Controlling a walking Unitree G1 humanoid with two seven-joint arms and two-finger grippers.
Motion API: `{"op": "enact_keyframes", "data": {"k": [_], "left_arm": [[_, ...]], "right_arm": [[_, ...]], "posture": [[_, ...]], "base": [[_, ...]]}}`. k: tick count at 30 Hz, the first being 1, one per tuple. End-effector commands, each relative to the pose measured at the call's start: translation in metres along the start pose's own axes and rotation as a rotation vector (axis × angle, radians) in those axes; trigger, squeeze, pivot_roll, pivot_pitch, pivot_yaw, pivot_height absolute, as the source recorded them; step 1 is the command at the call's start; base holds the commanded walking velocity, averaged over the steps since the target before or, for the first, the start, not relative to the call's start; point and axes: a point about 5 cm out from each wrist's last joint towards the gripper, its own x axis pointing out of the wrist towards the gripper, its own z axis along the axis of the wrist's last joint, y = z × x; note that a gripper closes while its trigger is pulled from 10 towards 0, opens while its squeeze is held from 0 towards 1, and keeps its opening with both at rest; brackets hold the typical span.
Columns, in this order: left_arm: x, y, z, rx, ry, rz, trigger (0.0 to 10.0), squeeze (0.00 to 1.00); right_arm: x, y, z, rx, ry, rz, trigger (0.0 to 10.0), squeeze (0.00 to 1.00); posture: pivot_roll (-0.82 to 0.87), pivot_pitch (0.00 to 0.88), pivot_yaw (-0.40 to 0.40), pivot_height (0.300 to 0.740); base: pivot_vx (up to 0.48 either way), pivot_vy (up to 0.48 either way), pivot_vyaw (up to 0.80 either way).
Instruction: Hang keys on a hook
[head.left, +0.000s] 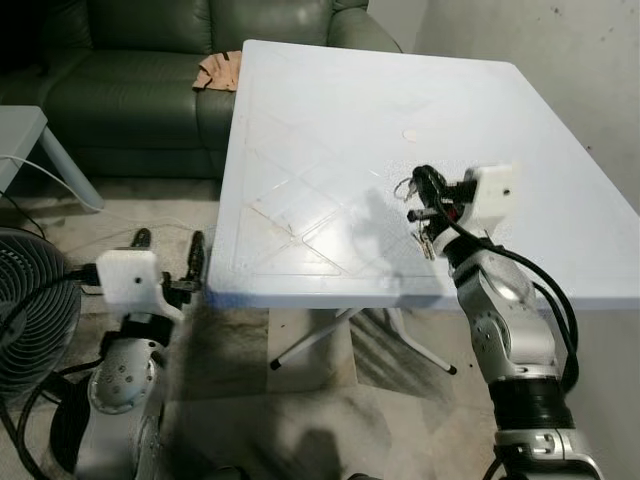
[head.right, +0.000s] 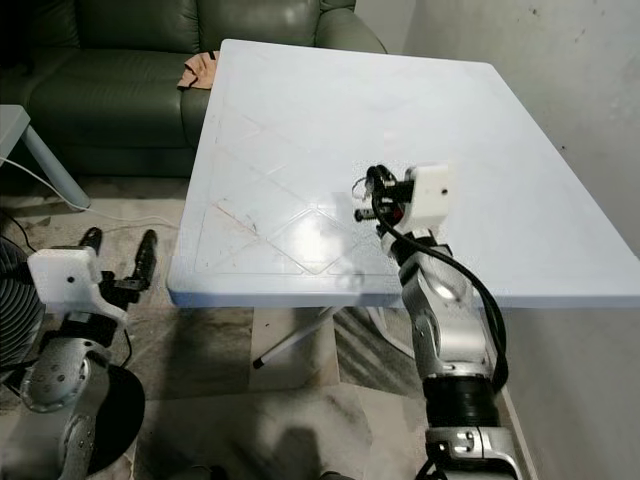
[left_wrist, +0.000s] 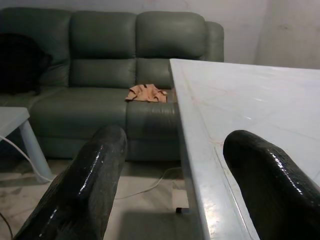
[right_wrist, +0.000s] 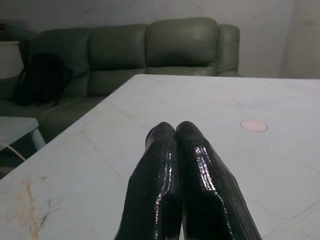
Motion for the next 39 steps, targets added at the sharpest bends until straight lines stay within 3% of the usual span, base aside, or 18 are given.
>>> {"op": "enact_keyframes", "data": {"k": [1, 4, 7, 13, 21, 39], "left_arm": [[0.000, 0.003, -0.001, -0.008, 0.005, 0.025, 10.0, 0.00], [0.001, 0.003, -0.001, -0.009, 0.005, 0.025, 10.0, 0.00], [0.010, 0.015, -0.012, 0.000, 0.076, 0.113, 10.0, 0.00], [0.013, 0.016, -0.014, 0.004, 0.087, 0.118, 10.0, 0.00], [0.015, 0.018, -0.017, 0.019, 0.092, 0.119, 10.0, 0.00], [0.026, 0.008, -0.018, 0.002, 0.101, 0.038, 10.0, 0.00]], "right_arm": [[-0.004, -0.003, 0.002, -0.002, -0.022, -0.002, 10.0, 0.00], [-0.004, -0.003, 0.003, 0.001, -0.021, 0.001, 10.0, 0.00], [-0.012, -0.007, -0.015, -0.046, 0.007, -0.067, 10.0, 0.00], [-0.016, -0.004, -0.025, -0.059, 0.050, -0.043, 10.0, 0.00], [-0.014, -0.011, -0.036, -0.074, 0.106, -0.077, 10.0, 0.00], [-0.006, -0.003, -0.038, -0.086, 0.109, -0.060, 10.0, 0.00]], "posture": [[-0.04, 0.020, -0.080, 0.728], [-0.04, 0.020, -0.080, 0.728], [-0.05, 0.000, -0.058, 0.728], [-0.05, 0.000, -0.051, 0.728], [-0.04, 0.000, -0.046, 0.728], [-0.04, 0.000, -0.050, 0.728]], "base": [[0.000, 0.000, 0.00], [0.000, 0.000, 0.00], [0.000, 0.000, 0.00], [0.000, 0.000, 0.00], [0.000, 0.000, 0.00], [0.000, 0.000, -0.72]]}}
